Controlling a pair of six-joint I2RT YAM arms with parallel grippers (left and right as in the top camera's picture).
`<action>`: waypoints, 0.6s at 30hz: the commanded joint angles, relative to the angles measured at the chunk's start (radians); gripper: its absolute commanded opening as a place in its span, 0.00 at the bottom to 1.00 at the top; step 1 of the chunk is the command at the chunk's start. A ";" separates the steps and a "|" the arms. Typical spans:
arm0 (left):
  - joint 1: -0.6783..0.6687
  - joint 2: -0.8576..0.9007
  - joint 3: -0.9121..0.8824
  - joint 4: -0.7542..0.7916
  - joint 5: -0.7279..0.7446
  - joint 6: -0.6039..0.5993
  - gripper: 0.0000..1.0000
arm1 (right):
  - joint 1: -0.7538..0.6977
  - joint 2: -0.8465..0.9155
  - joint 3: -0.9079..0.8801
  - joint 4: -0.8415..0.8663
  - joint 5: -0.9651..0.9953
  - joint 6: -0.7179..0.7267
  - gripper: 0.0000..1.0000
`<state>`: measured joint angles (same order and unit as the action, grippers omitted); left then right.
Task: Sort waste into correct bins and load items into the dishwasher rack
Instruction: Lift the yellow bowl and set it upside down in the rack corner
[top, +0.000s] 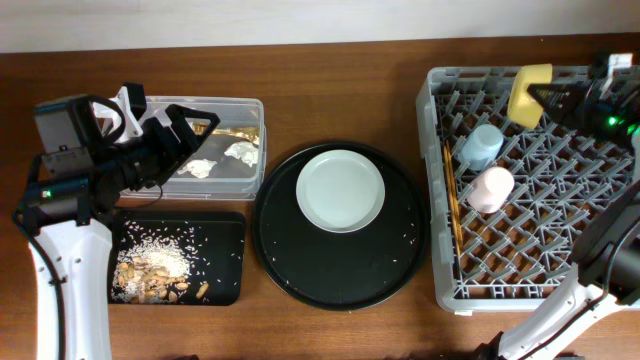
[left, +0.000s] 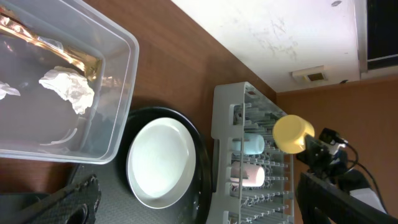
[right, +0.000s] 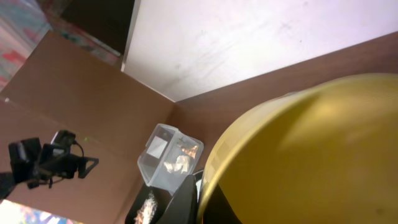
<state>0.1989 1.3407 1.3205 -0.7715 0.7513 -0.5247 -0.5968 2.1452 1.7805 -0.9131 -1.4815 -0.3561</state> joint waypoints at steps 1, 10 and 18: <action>0.005 0.000 0.007 -0.001 0.007 -0.005 0.99 | -0.009 0.008 -0.051 0.053 -0.051 -0.029 0.04; 0.005 0.000 0.007 -0.001 0.008 -0.005 0.99 | -0.052 0.008 -0.078 0.050 0.283 0.034 0.05; 0.005 0.000 0.007 -0.001 0.007 -0.005 0.99 | -0.055 0.008 -0.078 0.038 0.353 0.086 0.05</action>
<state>0.1989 1.3407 1.3205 -0.7715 0.7517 -0.5247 -0.6418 2.1429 1.7100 -0.8700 -1.2758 -0.2920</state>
